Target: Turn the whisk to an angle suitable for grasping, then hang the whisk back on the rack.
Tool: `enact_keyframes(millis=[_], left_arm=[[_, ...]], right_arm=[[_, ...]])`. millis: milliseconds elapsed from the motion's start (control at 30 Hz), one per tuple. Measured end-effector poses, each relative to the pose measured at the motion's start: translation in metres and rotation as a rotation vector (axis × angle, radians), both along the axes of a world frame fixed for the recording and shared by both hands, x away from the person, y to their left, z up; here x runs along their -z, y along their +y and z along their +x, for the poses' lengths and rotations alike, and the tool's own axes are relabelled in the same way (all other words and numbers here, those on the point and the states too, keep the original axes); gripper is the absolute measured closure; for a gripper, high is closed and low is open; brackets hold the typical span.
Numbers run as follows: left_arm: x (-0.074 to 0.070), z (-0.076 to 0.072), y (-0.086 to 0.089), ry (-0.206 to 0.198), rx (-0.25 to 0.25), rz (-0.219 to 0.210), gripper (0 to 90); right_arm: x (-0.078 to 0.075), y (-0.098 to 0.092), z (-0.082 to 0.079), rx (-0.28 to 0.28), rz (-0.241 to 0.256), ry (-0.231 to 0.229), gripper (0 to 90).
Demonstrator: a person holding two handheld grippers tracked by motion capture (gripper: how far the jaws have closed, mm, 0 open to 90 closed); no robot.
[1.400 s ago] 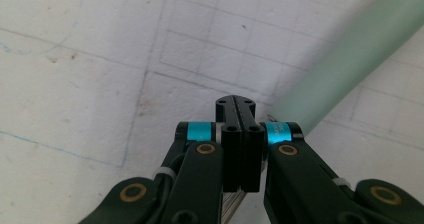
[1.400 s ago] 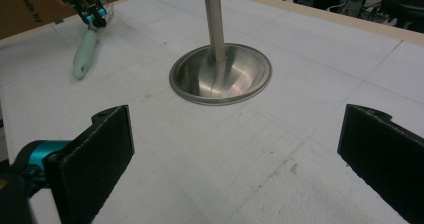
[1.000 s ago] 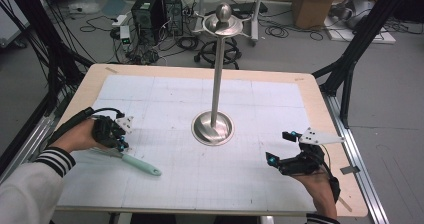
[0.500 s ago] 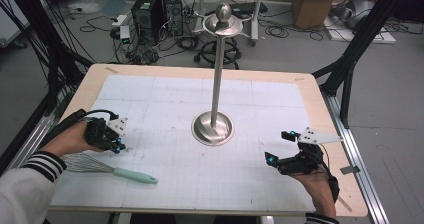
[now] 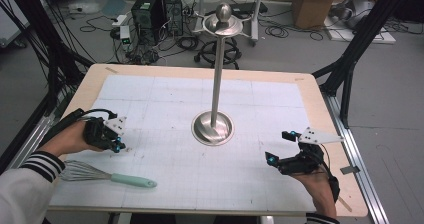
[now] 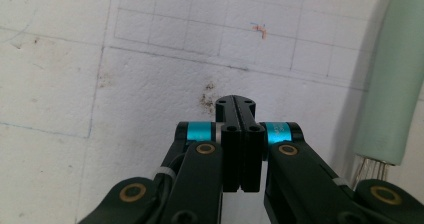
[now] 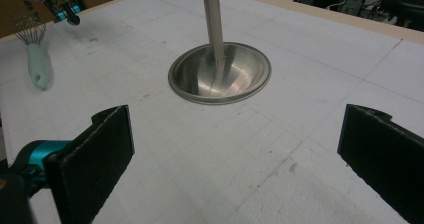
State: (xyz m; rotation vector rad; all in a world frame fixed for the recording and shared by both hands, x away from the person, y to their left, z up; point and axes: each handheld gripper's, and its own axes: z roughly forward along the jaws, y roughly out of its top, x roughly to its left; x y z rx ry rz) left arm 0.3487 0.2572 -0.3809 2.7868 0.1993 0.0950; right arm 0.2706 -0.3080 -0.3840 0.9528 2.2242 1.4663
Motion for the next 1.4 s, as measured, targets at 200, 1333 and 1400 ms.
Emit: enact_keyframes(millis=[200, 1333, 1400], left_arm=[[-0.007, -0.004, 0.003, -0.013, -0.001, -0.033, 88.8], [-0.051, -0.047, 0.003, -0.059, 0.044, -0.228, 1.7], [-0.050, -0.049, 0.002, -0.067, 0.058, -0.228, 1.7]], right_arm=[[0.000, 0.000, 0.000, 0.003, 0.004, 0.005, 0.7], [-0.004, 0.000, -0.001, 0.003, 0.002, -0.003, 0.7], [-0.004, 0.000, -0.001, 0.001, -0.002, -0.005, 0.7]])
